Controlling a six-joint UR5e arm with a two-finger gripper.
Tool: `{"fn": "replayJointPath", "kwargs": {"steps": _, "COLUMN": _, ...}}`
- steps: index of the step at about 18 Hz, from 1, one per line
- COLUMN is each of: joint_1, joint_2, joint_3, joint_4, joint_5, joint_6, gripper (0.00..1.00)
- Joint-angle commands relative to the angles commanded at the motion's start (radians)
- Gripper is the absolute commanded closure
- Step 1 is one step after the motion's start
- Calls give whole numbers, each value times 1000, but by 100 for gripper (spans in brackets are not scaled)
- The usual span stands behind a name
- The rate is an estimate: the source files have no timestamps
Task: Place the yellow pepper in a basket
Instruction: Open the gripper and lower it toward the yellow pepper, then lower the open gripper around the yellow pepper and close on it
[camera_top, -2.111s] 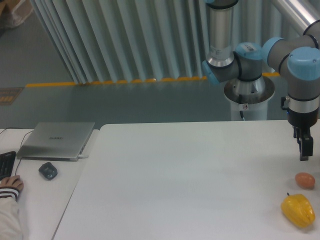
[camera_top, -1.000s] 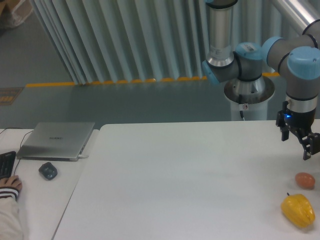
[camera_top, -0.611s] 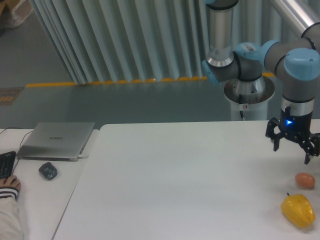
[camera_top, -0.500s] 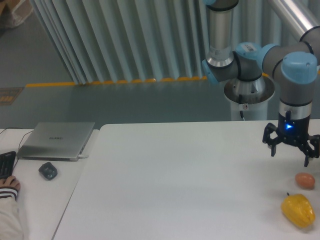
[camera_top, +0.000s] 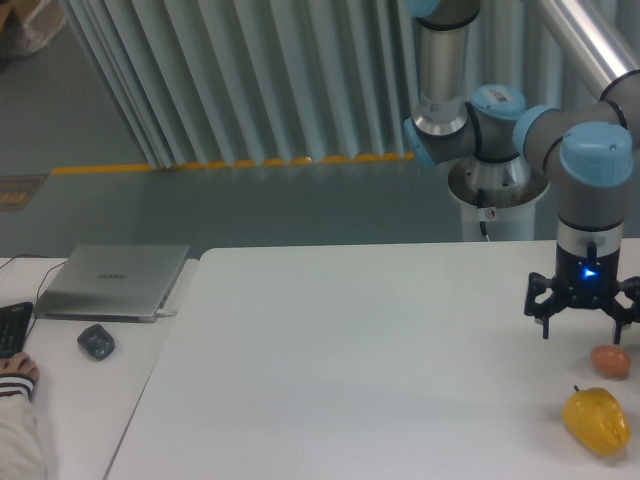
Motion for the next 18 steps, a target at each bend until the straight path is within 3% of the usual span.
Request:
{"fn": "replayJointPath", "kwargs": {"steps": 2, "joint_1": -2, "joint_2": -18, "joint_3": 9, "joint_4": 6, "joint_5": 29, "joint_6": -51, "gripper": 0}}
{"fn": "replayJointPath", "kwargs": {"steps": 8, "joint_1": -23, "joint_2": -86, "joint_3": 25, "joint_4": 112, "joint_5": 86, "joint_6": -225, "gripper": 0}}
{"fn": "replayJointPath", "kwargs": {"steps": 18, "joint_1": -52, "joint_2": -150, "joint_3": 38, "joint_4": 152, "joint_5": 135, "joint_6": -385, "gripper": 0}}
